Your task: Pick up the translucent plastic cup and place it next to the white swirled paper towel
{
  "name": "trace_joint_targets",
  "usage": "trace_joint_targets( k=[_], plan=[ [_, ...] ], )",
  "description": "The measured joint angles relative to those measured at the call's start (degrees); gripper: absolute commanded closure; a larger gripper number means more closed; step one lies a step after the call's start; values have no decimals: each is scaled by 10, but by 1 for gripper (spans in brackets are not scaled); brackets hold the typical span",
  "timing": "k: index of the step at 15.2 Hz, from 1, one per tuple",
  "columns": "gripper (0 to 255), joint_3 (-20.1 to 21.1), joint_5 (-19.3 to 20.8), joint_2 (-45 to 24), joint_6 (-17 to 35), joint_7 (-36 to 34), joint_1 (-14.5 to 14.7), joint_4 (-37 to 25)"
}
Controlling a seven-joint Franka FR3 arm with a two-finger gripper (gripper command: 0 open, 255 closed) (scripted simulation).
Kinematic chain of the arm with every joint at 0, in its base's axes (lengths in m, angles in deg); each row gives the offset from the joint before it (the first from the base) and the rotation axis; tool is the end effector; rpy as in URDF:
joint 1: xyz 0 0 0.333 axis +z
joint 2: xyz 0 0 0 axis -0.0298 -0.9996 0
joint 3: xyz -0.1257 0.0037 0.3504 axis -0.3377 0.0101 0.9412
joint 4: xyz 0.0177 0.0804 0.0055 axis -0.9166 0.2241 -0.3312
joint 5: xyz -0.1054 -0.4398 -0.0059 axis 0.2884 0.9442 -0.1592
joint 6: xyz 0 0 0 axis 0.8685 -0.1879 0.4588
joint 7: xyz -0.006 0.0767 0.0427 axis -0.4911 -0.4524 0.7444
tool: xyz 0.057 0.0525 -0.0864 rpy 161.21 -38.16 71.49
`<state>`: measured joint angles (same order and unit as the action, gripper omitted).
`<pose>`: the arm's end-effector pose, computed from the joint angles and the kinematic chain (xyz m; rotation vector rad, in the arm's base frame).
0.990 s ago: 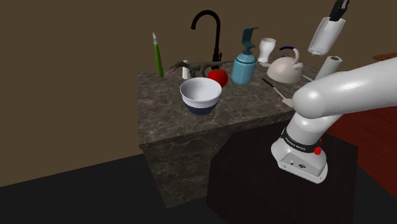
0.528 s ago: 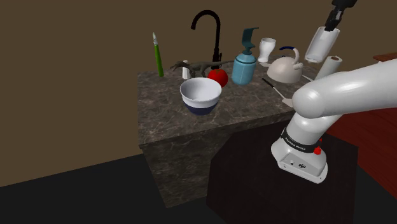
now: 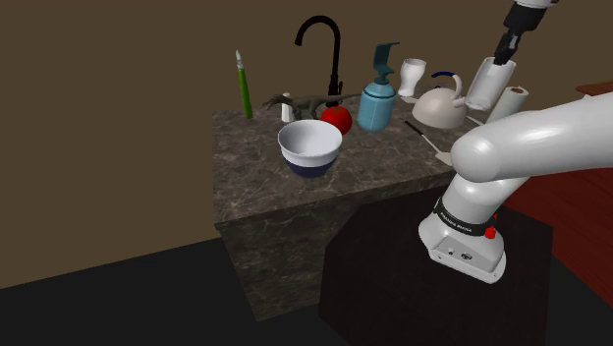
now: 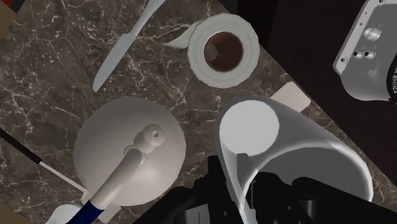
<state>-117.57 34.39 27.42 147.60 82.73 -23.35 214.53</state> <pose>0.0936 -0.3909 0.5387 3.0852 0.3084 0.0865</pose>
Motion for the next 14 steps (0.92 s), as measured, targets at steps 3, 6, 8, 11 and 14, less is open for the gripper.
trace_joint_targets(
  k=[3,6,8,11,14],
  plan=[
    [255,-11,9,0,22,-1,-3,21],
    [255,-20,17,-1,46,-4,-5,44],
    [255,-28,22,-4,61,-4,-5,56],
    [255,-39,30,-8,83,-5,-7,73],
    [255,-51,40,-13,107,-7,-8,91]
  ],
)
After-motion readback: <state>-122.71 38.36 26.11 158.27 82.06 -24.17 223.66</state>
